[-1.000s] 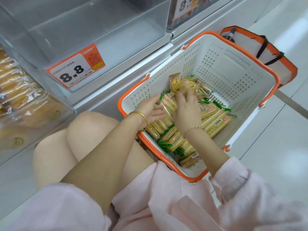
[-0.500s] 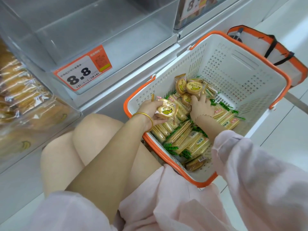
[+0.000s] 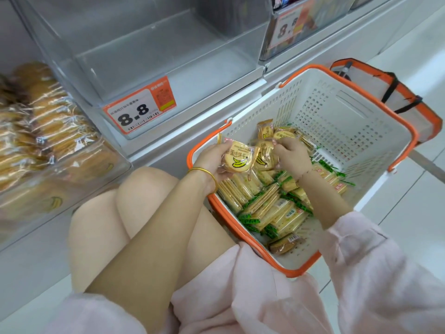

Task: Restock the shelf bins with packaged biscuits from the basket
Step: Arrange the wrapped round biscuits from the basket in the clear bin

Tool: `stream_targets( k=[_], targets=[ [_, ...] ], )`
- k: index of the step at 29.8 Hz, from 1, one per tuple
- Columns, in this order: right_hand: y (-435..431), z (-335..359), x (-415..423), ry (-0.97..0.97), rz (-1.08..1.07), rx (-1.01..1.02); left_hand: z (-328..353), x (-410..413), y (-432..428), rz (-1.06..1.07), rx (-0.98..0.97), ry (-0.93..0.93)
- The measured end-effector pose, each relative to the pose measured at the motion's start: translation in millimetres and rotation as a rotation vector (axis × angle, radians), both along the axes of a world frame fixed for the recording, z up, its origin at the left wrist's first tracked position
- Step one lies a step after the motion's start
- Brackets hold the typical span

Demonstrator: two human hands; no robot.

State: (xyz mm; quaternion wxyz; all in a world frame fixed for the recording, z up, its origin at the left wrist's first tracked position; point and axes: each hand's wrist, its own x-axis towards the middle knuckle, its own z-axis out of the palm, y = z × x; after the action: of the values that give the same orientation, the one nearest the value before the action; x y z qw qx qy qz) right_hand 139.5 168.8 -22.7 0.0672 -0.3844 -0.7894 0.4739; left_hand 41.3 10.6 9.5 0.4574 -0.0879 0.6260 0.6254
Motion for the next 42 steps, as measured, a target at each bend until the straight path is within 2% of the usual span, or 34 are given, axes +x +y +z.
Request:
stream_targets(
  k=[2, 3, 7, 9, 15, 19, 22, 25, 28, 30, 34, 37, 40, 42],
  targets=[
    [-7.2, 18.3, 3.8, 0.111, -0.039, -0.365, 17.0, -6.8, -10.6, 0.009, 0.036, 0.08],
    [-11.7, 25.9, 4.6, 0.129, -0.018, -0.455, 26.7, -10.9, -17.9, 0.011, 0.052, 0.11],
    [-36.7, 60.1, -1.1, 0.15, 0.128, -0.652, 71.6, -26.9, -58.7, -0.074, 0.064, 0.205],
    [-51.6, 77.5, -6.4, 0.134, 0.214, -0.667, 94.5, -30.5, -80.2, -0.154, 0.065, 0.261],
    [-106.1, 141.0, -28.5, 0.117, 0.418, -0.511, 158.3, -34.0, -146.2, -0.294, 0.14, 0.354],
    [-143.1, 185.5, -45.4, 0.143, 0.685, -0.378, 190.4, -44.2, -195.4, -0.327, 0.171, 0.454],
    [-174.4, 212.0, -64.3, 0.163, 0.78, -0.276, 201.4, -56.0, -234.2, -0.307, 0.217, 0.563],
    [-203.8, 224.7, -91.6, 0.213, 0.803, 0.0, 204.5, -70.2, -273.9, -0.197, 0.17, 0.693],
    [-228.9, 234.1, -119.8, 0.331, 0.756, 0.33, 203.0, -87.2, -306.1, 0.059, 0.182, 0.717],
    [-244.0, 239.1, -139.6, 0.4, 0.713, 0.48, 199.7, -105.1, -316.0, 0.27, 0.085, 0.774],
    [-271.7, 236.8, -190.8, 0.452, 0.643, 0.721, 189.2, -155.0, -308.2, 0.504, -0.373, 1.008],
    [-284.6, 222.9, -233.6, 0.363, 0.588, 0.864, 177.4, -194.5, -290.1, 0.431, -0.624, 1.036],
    [-289.1, 208.5, -267.4, 0.317, 0.59, 0.939, 160.0, -222.3, -276.1, 0.342, -0.716, 1.113],
    [-290.4, 199.4, -287.3, 0.221, 0.586, 0.982, 149.5, -231.0, -272.9, 0.326, -0.776, 1.18]
  ],
)
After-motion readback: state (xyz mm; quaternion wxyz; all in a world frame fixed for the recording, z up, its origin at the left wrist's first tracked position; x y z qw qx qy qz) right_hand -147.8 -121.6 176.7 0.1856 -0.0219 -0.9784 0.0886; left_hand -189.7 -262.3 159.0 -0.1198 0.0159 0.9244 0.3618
